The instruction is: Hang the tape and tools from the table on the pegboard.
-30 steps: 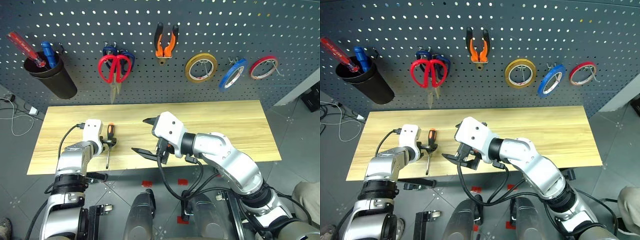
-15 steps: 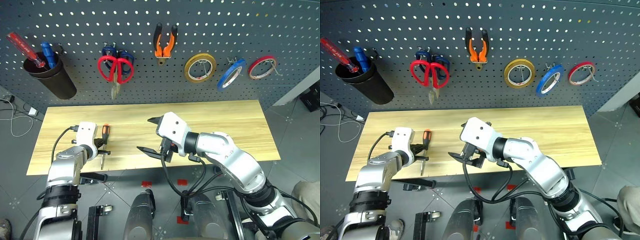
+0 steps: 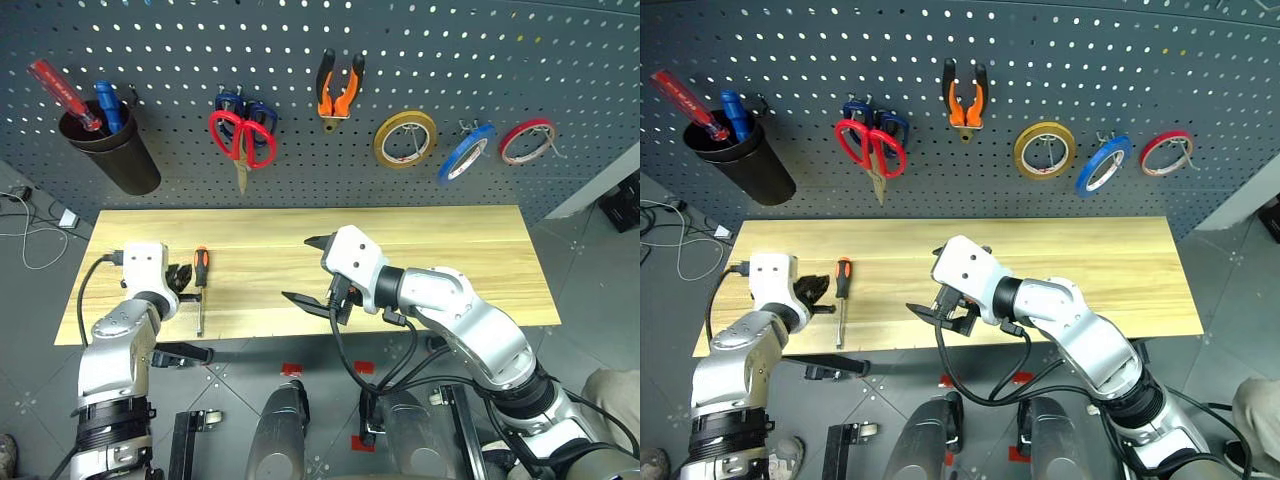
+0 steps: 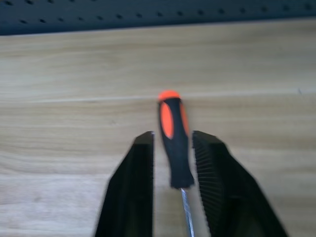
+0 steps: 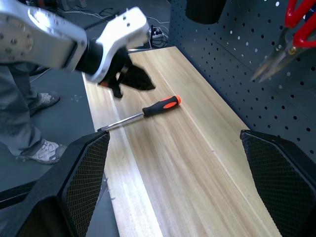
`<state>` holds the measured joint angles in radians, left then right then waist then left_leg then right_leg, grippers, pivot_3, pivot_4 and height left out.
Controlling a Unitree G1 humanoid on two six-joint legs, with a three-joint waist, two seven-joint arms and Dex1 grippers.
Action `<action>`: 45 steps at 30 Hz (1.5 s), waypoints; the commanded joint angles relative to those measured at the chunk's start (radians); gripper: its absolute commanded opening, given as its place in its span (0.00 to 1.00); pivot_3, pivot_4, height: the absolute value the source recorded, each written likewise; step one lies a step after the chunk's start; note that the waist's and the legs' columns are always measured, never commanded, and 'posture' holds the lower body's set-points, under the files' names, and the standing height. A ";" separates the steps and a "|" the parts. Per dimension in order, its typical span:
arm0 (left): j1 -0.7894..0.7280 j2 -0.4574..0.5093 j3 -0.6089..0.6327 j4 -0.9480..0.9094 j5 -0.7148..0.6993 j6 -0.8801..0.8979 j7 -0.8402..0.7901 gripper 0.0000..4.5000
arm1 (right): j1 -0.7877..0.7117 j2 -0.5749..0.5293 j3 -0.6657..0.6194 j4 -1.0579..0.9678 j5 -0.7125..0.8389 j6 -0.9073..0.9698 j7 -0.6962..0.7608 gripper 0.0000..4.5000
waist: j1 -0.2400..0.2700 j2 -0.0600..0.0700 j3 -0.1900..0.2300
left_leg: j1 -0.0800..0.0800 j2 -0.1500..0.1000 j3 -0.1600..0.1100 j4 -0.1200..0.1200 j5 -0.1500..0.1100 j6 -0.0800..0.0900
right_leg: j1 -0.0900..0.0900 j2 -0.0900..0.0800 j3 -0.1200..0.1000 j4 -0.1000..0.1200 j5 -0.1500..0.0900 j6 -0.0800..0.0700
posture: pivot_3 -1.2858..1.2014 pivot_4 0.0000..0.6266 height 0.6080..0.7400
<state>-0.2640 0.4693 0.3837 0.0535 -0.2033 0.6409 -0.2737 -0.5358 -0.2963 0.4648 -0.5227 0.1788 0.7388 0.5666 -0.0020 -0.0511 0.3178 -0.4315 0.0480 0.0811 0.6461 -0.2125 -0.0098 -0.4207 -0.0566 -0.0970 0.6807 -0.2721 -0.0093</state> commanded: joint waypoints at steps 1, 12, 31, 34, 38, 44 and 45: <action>-0.055 0.024 0.029 0.077 -0.040 0.092 0.005 0.55 | -0.012 0.016 -0.003 -0.034 0.009 0.001 0.000 1.00 | 0.000 0.000 0.000 | 0.000 0.000 0.000 0.000 0.000 0.000 | 0.000 0.000 0.000 0.000 0.000 0.000 | 0.51 0.44 1.00; -0.298 0.087 -0.141 0.488 0.016 0.126 -0.093 0.76 | -0.065 0.060 0.029 -0.035 0.014 0.086 0.000 1.00 | 0.000 0.000 0.000 | 0.000 -0.001 0.001 0.000 0.000 0.000 | 0.000 0.000 0.000 0.000 0.000 0.000 | 0.50 0.51 1.00; -0.100 0.135 -0.179 0.240 0.111 -0.194 -0.110 0.10 | -0.040 0.006 0.008 -0.027 -0.068 -0.026 -0.033 1.00 | -0.011 0.000 0.000 | 0.000 0.000 0.001 0.000 0.000 0.000 | -0.001 0.000 0.001 0.000 0.000 0.000 | 0.50 0.47 1.00; 0.047 0.105 -0.118 0.027 0.153 -0.441 -0.018 0.10 | 0.012 0.024 -0.033 -0.029 -0.104 -0.136 -0.093 1.00 | -0.014 0.000 0.000 | 0.000 0.000 0.001 -0.001 0.000 0.000 | -0.001 -0.001 0.000 -0.001 0.000 0.000 | 0.50 0.45 1.00; 0.167 0.056 -0.028 -0.210 0.214 -0.577 0.125 0.10 | 0.055 0.079 -0.106 -0.061 -0.030 -0.182 -0.101 1.00 | -0.010 0.000 0.000 | 0.000 0.000 0.001 -0.001 0.000 0.000 | 0.000 -0.002 -0.001 -0.001 0.000 0.000 | 0.51 0.43 1.00; 0.007 0.090 0.018 -0.347 0.193 -0.576 0.171 0.10 | 0.056 0.167 -0.171 -0.083 0.065 -0.122 -0.119 1.00 | 0.011 -0.002 -0.002 | 0.000 0.000 -0.001 -0.001 0.000 0.000 | 0.000 -0.002 -0.003 0.000 0.001 -0.001 | 0.52 0.40 1.00; -0.048 0.102 0.022 -0.335 0.182 -0.571 0.169 0.10 | 0.050 0.177 -0.176 -0.080 0.075 -0.112 -0.121 1.00 | 0.014 -0.002 -0.002 | -0.001 0.000 -0.003 -0.001 0.000 0.000 | 0.000 -0.001 -0.004 0.000 0.001 -0.002 | 0.52 0.40 1.00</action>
<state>-0.2571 0.5405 0.3672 -0.2322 -0.0018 0.0768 -0.1166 -0.4796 -0.1326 0.3076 -0.5585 0.2197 0.6156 0.4533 0.0118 -0.0532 0.3159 -0.4321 0.0479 0.0776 0.6457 -0.2126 -0.0095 -0.4200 -0.0573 -0.1016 0.6812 -0.2703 -0.0112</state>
